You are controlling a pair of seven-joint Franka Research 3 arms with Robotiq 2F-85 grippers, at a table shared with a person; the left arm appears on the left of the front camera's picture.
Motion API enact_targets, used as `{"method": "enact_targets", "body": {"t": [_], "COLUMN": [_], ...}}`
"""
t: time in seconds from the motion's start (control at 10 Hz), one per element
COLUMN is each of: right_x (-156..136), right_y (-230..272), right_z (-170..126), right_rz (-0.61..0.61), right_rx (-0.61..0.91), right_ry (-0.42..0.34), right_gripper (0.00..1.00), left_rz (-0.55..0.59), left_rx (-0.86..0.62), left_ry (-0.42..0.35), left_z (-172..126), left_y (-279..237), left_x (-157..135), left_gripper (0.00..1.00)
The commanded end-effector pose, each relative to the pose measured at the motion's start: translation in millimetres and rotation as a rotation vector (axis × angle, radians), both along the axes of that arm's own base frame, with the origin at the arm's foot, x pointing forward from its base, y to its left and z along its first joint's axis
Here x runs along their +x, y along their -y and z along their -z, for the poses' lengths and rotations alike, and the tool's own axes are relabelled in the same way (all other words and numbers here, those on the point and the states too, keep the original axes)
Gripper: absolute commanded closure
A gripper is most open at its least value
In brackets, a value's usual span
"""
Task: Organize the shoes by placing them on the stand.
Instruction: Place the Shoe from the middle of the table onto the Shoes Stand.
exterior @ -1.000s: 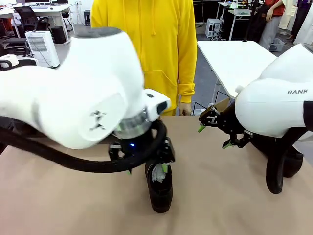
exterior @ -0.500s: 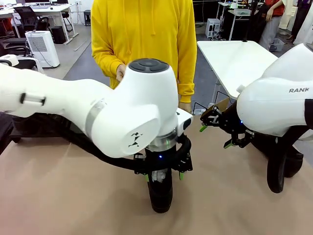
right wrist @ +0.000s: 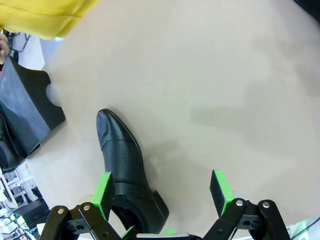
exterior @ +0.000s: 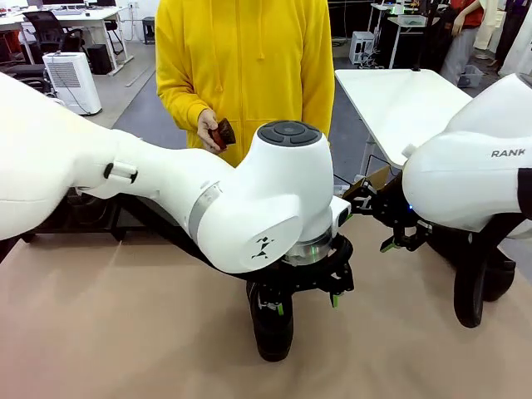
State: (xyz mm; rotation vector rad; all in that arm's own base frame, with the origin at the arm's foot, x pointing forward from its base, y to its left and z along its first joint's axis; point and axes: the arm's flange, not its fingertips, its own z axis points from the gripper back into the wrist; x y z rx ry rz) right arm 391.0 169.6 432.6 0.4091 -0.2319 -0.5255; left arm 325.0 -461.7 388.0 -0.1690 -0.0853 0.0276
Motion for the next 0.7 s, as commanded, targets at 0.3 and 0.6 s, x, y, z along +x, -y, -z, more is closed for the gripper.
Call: {"method": "enact_targets", "body": {"t": [0.3, 0.6], "right_x": [2.0, 2.0], "right_y": [3.5, 3.5], "right_z": [-0.7, -0.7], "right_rz": [-0.024, -0.024], "right_rx": [0.013, 0.013], "right_ry": [0.002, 0.002], "right_gripper": [0.00, 0.00], "left_rz": [-0.088, -0.069], "left_rx": [0.042, 0.061], "left_ry": [0.079, 0.058], "left_z": [30.9, 41.1], "left_y": [10.8, 8.7], "left_x": [19.6, 23.5], "left_gripper": [0.00, 0.12]}}
